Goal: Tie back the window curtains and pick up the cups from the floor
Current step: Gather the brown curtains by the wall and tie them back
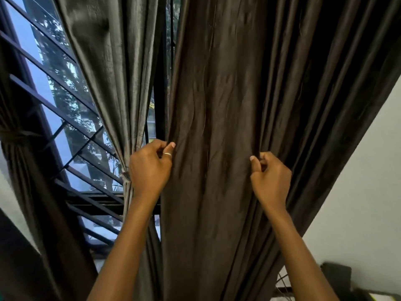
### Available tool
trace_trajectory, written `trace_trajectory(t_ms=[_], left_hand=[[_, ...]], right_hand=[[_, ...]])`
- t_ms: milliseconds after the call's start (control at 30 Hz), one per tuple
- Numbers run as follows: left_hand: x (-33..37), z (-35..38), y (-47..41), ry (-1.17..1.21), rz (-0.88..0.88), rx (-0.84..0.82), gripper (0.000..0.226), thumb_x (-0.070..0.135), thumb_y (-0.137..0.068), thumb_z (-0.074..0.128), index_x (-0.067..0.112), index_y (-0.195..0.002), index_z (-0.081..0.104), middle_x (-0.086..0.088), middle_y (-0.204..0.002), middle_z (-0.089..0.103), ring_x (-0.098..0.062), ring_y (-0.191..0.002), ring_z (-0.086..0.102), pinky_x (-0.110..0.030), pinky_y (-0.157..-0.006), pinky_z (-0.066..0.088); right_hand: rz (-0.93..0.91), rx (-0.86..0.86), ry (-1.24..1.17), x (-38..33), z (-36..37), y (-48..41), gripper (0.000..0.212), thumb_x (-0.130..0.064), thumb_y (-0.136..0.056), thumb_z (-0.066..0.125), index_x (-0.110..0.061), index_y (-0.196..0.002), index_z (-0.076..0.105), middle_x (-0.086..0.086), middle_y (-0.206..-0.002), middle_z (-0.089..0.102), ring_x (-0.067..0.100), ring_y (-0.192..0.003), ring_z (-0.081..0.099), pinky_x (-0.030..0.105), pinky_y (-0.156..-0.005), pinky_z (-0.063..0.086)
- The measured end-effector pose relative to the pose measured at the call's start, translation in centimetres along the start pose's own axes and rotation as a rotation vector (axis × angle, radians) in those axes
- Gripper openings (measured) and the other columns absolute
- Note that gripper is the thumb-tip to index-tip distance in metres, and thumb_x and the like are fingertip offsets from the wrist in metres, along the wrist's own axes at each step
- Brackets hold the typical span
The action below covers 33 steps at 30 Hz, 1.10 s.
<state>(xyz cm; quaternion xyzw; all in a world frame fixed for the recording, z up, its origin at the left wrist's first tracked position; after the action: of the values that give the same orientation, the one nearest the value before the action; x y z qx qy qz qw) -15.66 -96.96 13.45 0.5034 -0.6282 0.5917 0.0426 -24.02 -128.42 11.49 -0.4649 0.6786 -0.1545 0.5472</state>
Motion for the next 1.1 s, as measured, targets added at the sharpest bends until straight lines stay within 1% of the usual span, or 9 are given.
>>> trace_trajectory(t_ms=[133,267,500,633,733,800,867,933,1100], left_hand=[[3.4,2.7,2.0,0.037,0.033,-0.098,0.021,0.039,-0.093,0.066,0.022,-0.082,0.072,0.006,-0.061,0.061,-0.015,-0.058,0.059,-0.026,-0.051,0.041],[4.8,5.2,3.0,0.09,0.01,-0.182,0.026,0.043,-0.093,0.062,0.027,-0.073,0.062,0.005,-0.06,0.06,-0.018,-0.06,0.06,-0.033,-0.054,0.048],[5.2,5.6,3.4,0.148,0.034,-0.248,0.029,0.033,-0.097,0.059,0.023,-0.07,0.058,0.005,-0.053,0.054,-0.008,-0.05,0.051,-0.035,-0.051,0.045],[6.0,5.5,3.5,0.122,0.091,-0.317,0.027,0.029,-0.098,0.055,0.019,-0.073,0.062,0.003,-0.055,0.057,-0.011,-0.051,0.055,-0.041,-0.056,0.05],[7.1,5.3,3.5,0.072,0.121,-0.336,0.032,0.042,-0.096,0.053,0.023,-0.074,0.064,0.007,-0.057,0.061,-0.006,-0.055,0.058,-0.034,-0.058,0.052],[7.8,5.2,3.3,0.002,0.122,-0.331,0.048,0.058,-0.093,0.053,0.019,-0.064,0.056,0.005,-0.05,0.055,-0.006,-0.051,0.055,-0.029,-0.053,0.047],[8.1,5.2,2.9,-0.06,0.101,-0.322,0.053,0.062,-0.09,0.056,0.018,-0.06,0.056,0.001,-0.047,0.053,-0.011,-0.049,0.054,-0.031,-0.052,0.048],[8.0,5.2,2.7,-0.055,0.056,-0.319,0.045,0.054,-0.09,0.06,0.018,-0.063,0.062,0.0,-0.049,0.057,-0.014,-0.051,0.057,-0.036,-0.055,0.052],[7.7,4.9,2.7,-0.04,0.022,-0.299,0.028,0.039,-0.091,0.062,0.023,-0.069,0.068,0.004,-0.053,0.06,-0.016,-0.053,0.059,-0.038,-0.058,0.055]], right_hand=[[-0.152,-0.017,-0.049,-4.3,1.1,2.7,0.008,-0.019,-0.093,0.069,-0.012,-0.09,0.069,0.003,-0.077,0.067,0.021,-0.065,0.063,0.033,-0.057,0.05],[-0.214,-0.057,-0.072,-7.8,3.2,4.5,0.007,-0.018,-0.092,0.067,-0.012,-0.09,0.067,0.005,-0.081,0.068,0.027,-0.073,0.065,0.033,-0.057,0.046],[-0.2,-0.049,-0.094,-9.3,4.2,5.5,0.008,-0.014,-0.092,0.067,-0.011,-0.085,0.067,0.004,-0.076,0.067,0.023,-0.066,0.063,0.023,-0.057,0.032],[-0.221,-0.05,-0.098,-9.3,4.1,5.9,0.007,-0.014,-0.094,0.065,-0.011,-0.091,0.071,0.002,-0.076,0.067,0.019,-0.065,0.063,0.023,-0.055,0.035],[-0.219,-0.08,-0.07,-8.9,4.4,6.0,0.006,-0.009,-0.088,0.068,-0.01,-0.094,0.072,0.002,-0.077,0.066,0.02,-0.067,0.063,0.022,-0.055,0.03],[-0.218,-0.084,-0.038,-8.9,4.6,6.1,0.003,-0.005,-0.085,0.072,-0.007,-0.086,0.07,0.003,-0.073,0.064,0.02,-0.062,0.06,0.019,-0.053,0.025],[-0.189,-0.075,-0.038,-8.8,4.6,6.1,0.009,-0.001,-0.083,0.071,-0.005,-0.077,0.065,0.004,-0.068,0.06,0.019,-0.055,0.054,0.015,-0.05,0.015],[-0.18,-0.068,-0.07,-8.9,4.4,6.0,0.013,0.0,-0.084,0.069,-0.006,-0.074,0.063,0.004,-0.066,0.058,0.014,-0.054,0.045,0.011,-0.052,0.01],[-0.21,-0.078,-0.101,-9.1,4.0,6.1,0.01,0.0,-0.085,0.068,-0.007,-0.078,0.067,0.002,-0.066,0.058,0.01,-0.056,0.039,0.01,-0.053,0.012]])
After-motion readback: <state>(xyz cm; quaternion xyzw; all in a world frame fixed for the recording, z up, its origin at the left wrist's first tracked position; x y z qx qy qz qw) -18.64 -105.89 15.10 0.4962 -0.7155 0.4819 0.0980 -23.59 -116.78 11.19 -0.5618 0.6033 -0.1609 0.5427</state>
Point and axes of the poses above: each hand's wrist, its own y-axis away from the middle knuckle, its own z-axis out of the palm, x = y × z, the point moved 9 cm from there along -y, towards the middle knuckle
